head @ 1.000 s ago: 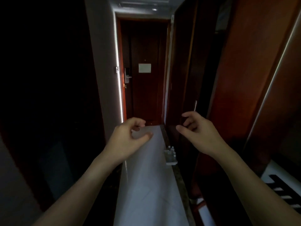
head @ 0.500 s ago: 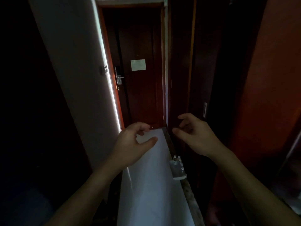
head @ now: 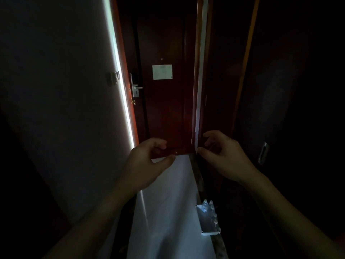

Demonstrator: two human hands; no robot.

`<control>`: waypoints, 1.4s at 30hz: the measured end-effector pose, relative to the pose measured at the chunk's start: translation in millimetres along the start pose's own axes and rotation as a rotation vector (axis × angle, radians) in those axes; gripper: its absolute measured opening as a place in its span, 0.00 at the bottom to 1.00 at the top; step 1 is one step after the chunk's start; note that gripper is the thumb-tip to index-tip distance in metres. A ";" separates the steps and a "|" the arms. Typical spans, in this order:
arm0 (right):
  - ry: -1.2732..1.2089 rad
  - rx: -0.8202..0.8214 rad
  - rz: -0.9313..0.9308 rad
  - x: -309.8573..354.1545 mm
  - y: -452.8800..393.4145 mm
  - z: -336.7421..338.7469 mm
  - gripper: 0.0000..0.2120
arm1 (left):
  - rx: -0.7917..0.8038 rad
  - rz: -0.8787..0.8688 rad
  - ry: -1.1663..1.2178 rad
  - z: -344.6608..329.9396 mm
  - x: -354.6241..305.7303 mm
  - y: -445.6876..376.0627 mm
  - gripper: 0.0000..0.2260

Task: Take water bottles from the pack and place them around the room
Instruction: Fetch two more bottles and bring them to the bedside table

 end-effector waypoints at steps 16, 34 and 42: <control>-0.017 -0.068 -0.459 -188.2 -203.5 -135.5 0.16 | 0.402 -0.014 0.043 -132.8 235.3 -260.1 0.14; -0.187 -0.019 -1.008 -543.9 -262.3 -322.8 0.12 | 0.657 0.379 0.064 -417.3 518.2 -350.0 0.14; -0.062 -0.127 -1.292 -696.5 -179.4 -455.5 0.15 | 0.651 0.546 0.076 -545.6 716.5 -298.5 0.12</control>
Point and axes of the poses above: each hand's wrist, its own y-axis away from the middle knuckle, its own z-axis out of the back of the hand, x = y × z, the point moved 3 cm from there along -y, towards the middle knuckle, and after that the axes turned 11 degrees about y, right-handed, at the moved point
